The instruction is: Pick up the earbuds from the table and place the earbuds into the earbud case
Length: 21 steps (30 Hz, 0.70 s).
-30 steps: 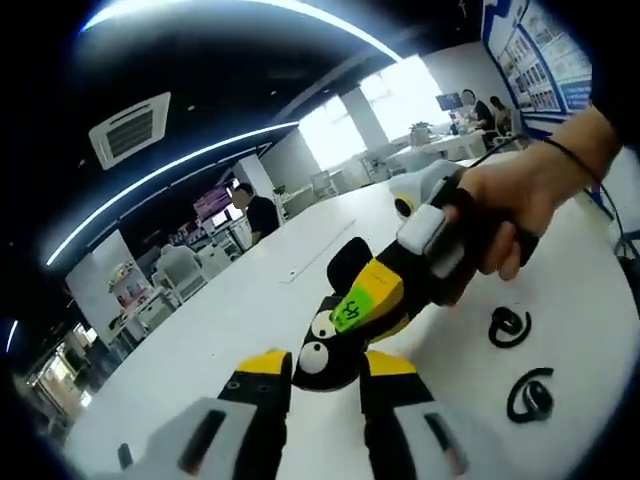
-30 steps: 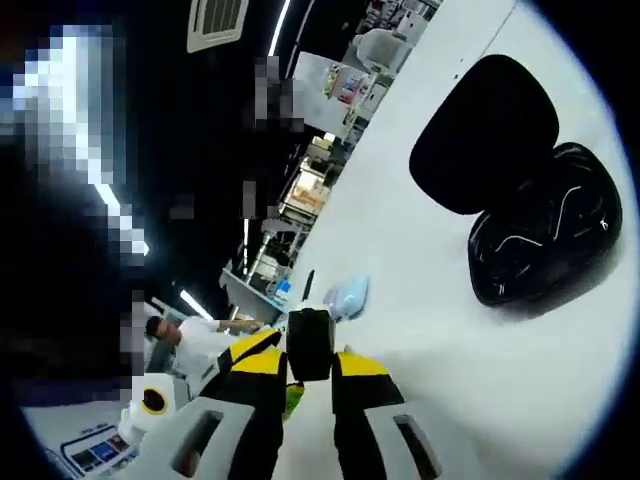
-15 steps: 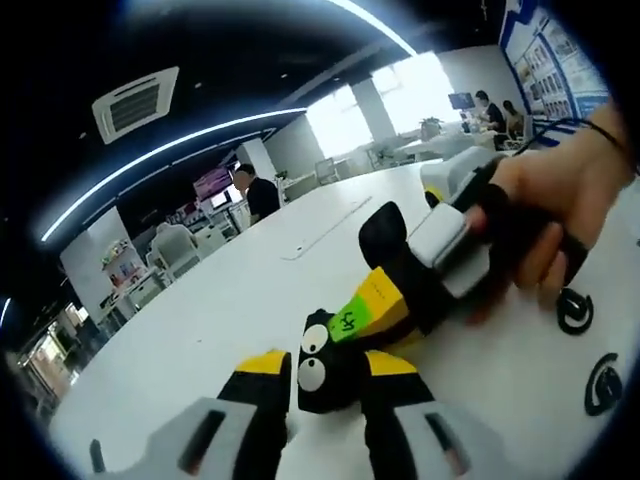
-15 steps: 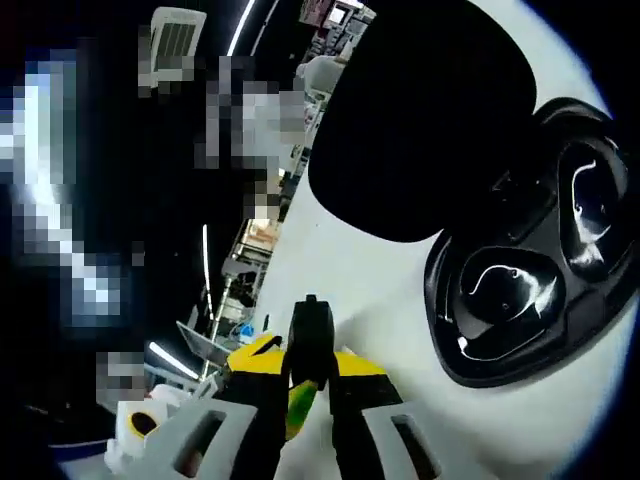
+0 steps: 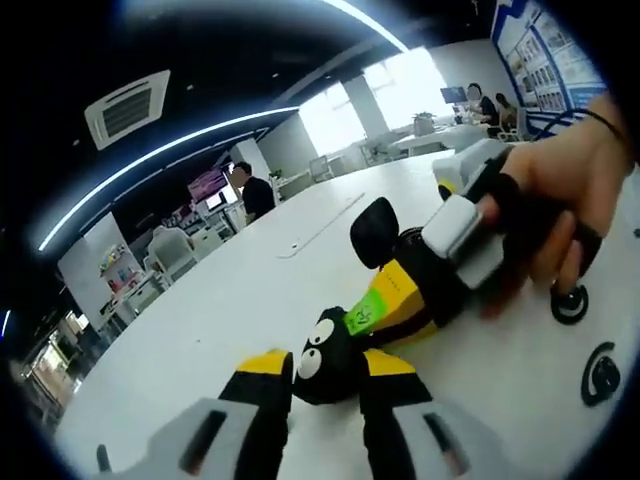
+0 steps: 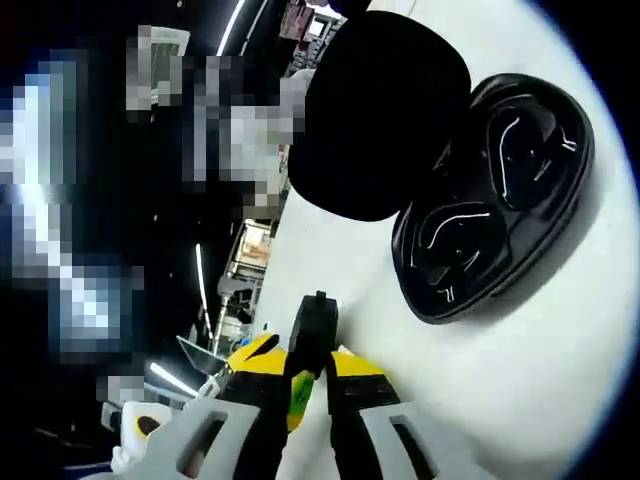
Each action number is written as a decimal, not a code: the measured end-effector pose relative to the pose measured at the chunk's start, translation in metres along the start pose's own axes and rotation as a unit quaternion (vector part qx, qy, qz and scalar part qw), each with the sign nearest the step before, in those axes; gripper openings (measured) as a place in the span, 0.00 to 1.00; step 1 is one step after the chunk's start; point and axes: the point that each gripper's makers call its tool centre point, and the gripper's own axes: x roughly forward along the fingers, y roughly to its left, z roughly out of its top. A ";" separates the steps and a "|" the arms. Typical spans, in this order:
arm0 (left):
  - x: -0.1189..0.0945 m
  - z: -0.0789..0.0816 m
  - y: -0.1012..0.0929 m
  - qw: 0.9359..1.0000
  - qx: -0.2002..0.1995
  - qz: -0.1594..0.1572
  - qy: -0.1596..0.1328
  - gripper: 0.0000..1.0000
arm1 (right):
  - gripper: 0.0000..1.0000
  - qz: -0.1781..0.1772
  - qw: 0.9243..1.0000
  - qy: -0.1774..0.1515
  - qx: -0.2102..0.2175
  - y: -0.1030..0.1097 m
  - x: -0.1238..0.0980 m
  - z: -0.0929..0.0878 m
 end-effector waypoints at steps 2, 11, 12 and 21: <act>-0.002 -0.001 0.000 1.000 -0.002 0.002 0.003 0.27 | 0.13 0.000 1.000 0.001 0.002 0.000 -0.001 -0.002; -0.007 -0.009 -0.001 0.999 -0.037 0.008 0.014 0.26 | 0.09 -0.003 1.000 0.013 0.026 -0.006 -0.006 -0.010; -0.008 -0.009 -0.002 0.999 -0.045 0.008 0.013 0.26 | 0.12 0.000 1.000 0.012 0.021 -0.003 -0.008 -0.010; -0.029 -0.007 -0.010 0.995 -0.096 0.014 0.001 0.27 | 0.16 0.026 0.997 0.030 -0.058 0.018 -0.037 -0.012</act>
